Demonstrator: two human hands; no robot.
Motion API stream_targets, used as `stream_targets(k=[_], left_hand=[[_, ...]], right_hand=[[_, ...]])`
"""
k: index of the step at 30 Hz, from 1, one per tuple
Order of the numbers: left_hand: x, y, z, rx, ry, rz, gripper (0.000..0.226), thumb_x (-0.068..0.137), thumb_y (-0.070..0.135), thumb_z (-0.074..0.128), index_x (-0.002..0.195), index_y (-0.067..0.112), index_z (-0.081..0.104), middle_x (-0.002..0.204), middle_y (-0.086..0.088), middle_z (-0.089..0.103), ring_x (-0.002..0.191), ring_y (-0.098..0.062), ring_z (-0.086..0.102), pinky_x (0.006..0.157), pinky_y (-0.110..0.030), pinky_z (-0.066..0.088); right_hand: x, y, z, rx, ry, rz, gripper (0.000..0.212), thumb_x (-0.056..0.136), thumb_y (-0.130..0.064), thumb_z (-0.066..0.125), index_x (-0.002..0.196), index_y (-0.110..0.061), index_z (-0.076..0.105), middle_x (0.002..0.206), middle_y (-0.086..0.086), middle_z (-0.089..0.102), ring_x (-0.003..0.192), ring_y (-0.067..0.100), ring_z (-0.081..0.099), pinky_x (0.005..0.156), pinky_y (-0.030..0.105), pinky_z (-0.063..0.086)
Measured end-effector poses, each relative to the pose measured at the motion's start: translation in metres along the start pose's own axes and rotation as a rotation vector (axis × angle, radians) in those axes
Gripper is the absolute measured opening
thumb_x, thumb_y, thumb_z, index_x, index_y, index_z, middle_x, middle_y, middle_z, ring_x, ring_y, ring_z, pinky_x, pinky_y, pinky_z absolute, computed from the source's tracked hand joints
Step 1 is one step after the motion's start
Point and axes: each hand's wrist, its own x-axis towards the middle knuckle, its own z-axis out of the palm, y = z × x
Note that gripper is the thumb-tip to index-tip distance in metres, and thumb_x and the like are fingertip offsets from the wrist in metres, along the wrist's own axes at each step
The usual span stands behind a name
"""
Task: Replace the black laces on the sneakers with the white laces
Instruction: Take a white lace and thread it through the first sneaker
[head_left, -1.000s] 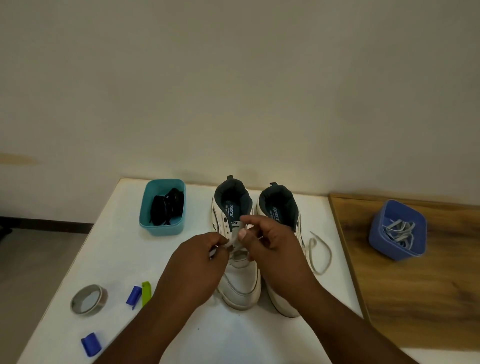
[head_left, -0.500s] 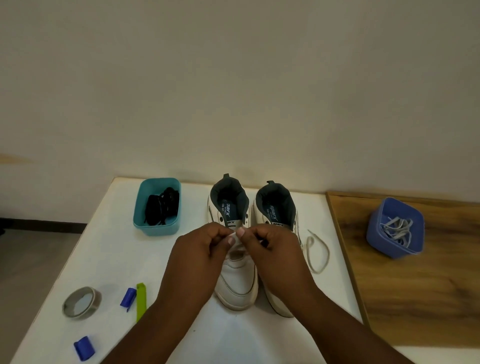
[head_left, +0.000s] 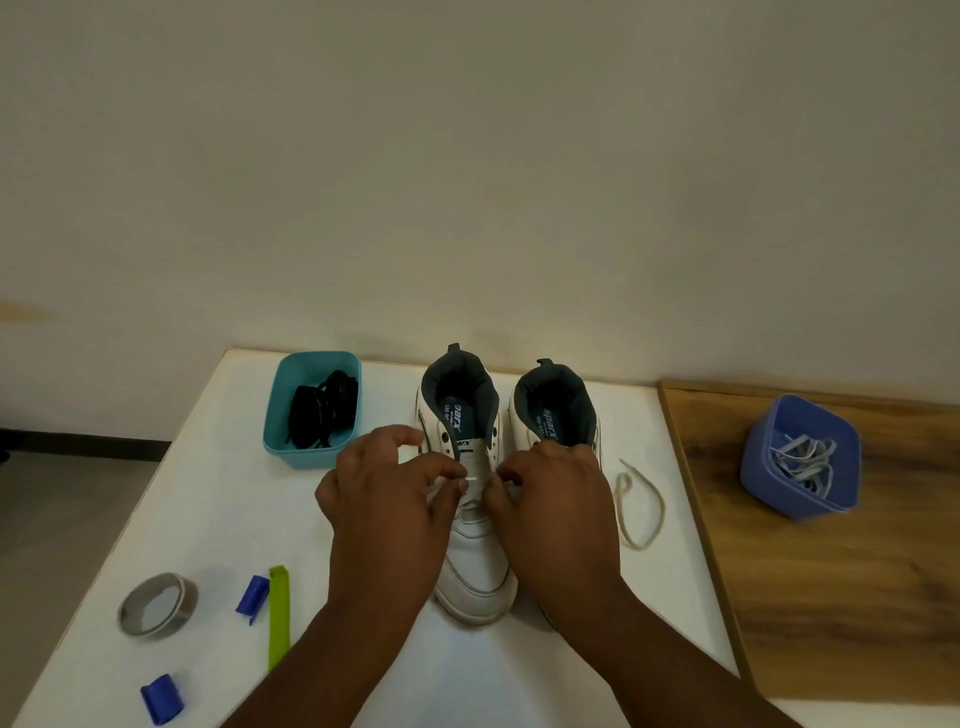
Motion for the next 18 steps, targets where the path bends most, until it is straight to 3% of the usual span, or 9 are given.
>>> stream_targets(k=[3, 6, 13, 18], left_hand=[[-0.002, 0.005, 0.005, -0.005, 0.036, -0.018, 0.007, 0.079, 0.040, 0.081, 0.085, 0.042, 0.077, 0.143, 0.002, 0.052, 0.141, -0.031, 0.034, 0.106, -0.056, 0.029], [-0.004, 0.010, 0.008, -0.017, 0.046, 0.003, 0.010, 0.079, 0.037, 0.082, 0.084, 0.043, 0.076, 0.148, 0.002, 0.046, 0.148, -0.030, 0.023, 0.112, -0.055, 0.020], [-0.005, 0.016, 0.020, -0.068, 0.035, -0.064, 0.010, 0.080, 0.039, 0.082, 0.086, 0.044, 0.076, 0.145, 0.007, 0.048, 0.148, -0.028, 0.022, 0.114, -0.054, 0.017], [-0.004, 0.016, 0.027, -0.084, 0.000, -0.089, 0.008, 0.080, 0.041, 0.081, 0.087, 0.042, 0.077, 0.145, 0.007, 0.048, 0.148, -0.028, 0.021, 0.115, -0.056, 0.017]], right_hand=[[0.000, 0.001, 0.003, 0.103, 0.000, 0.060, 0.026, 0.090, -0.039, 0.058, 0.073, -0.028, 0.073, 0.070, -0.011, 0.059, 0.079, 0.014, 0.053, 0.077, 0.034, 0.048], [-0.002, 0.005, 0.006, 0.203, -0.001, 0.105, 0.023, 0.088, -0.041, 0.061, 0.073, -0.030, 0.074, 0.072, -0.015, 0.060, 0.085, 0.016, 0.057, 0.083, 0.041, 0.048], [-0.004, 0.009, 0.005, 0.202, -0.047, 0.105, 0.018, 0.090, -0.039, 0.064, 0.078, -0.032, 0.075, 0.080, -0.015, 0.064, 0.096, 0.016, 0.058, 0.089, 0.042, 0.044], [-0.001, 0.014, -0.004, 0.015, -0.096, 0.014, 0.019, 0.099, -0.035, 0.056, 0.098, -0.034, 0.075, 0.101, -0.008, 0.068, 0.106, 0.019, 0.056, 0.091, 0.041, 0.041]])
